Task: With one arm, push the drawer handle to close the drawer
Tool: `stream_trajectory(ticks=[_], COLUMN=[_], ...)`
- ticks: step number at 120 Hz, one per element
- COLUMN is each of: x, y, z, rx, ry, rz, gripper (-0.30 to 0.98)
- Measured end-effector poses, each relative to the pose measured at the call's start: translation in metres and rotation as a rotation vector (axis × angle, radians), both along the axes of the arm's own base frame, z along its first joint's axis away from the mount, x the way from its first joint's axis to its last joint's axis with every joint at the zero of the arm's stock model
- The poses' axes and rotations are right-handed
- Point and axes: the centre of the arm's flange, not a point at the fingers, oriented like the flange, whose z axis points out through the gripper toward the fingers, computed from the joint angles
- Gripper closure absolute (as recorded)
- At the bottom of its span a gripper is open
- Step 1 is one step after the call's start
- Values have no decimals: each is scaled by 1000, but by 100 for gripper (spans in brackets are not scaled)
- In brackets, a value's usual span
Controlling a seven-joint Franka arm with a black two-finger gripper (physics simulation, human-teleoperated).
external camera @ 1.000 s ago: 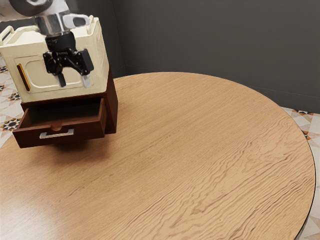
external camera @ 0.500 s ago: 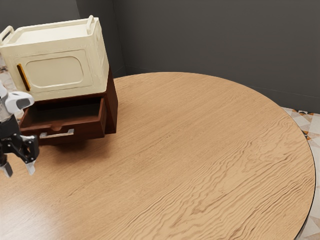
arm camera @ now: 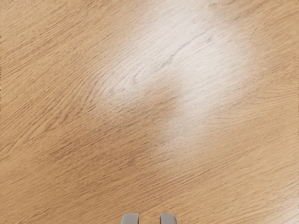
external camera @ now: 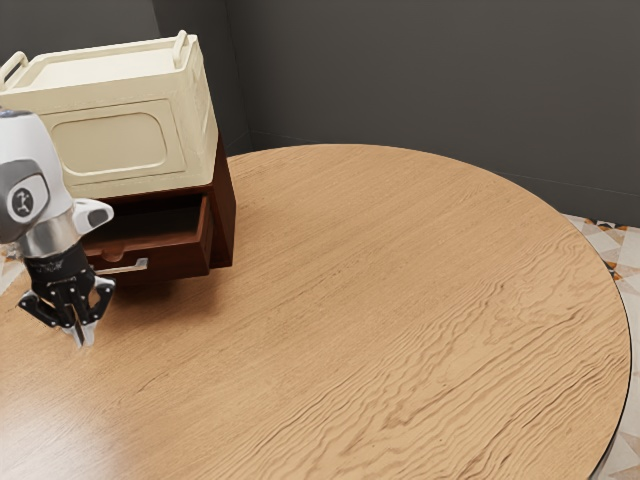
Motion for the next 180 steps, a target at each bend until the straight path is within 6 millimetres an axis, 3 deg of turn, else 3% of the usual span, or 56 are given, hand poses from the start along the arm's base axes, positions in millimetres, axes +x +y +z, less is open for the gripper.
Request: stream_trajectory(ticks=[32, 80, 123, 166, 180], x=[43, 100, 130, 161, 175], y=[33, 84, 109, 135, 147], z=[0, -29, -57, -63, -56], rx=[21, 21, 40, 77, 105], ry=[-59, -56, -87, -180, -241], rz=[43, 78, 87, 98, 98], gripper=[75, 75, 75, 75, 75])
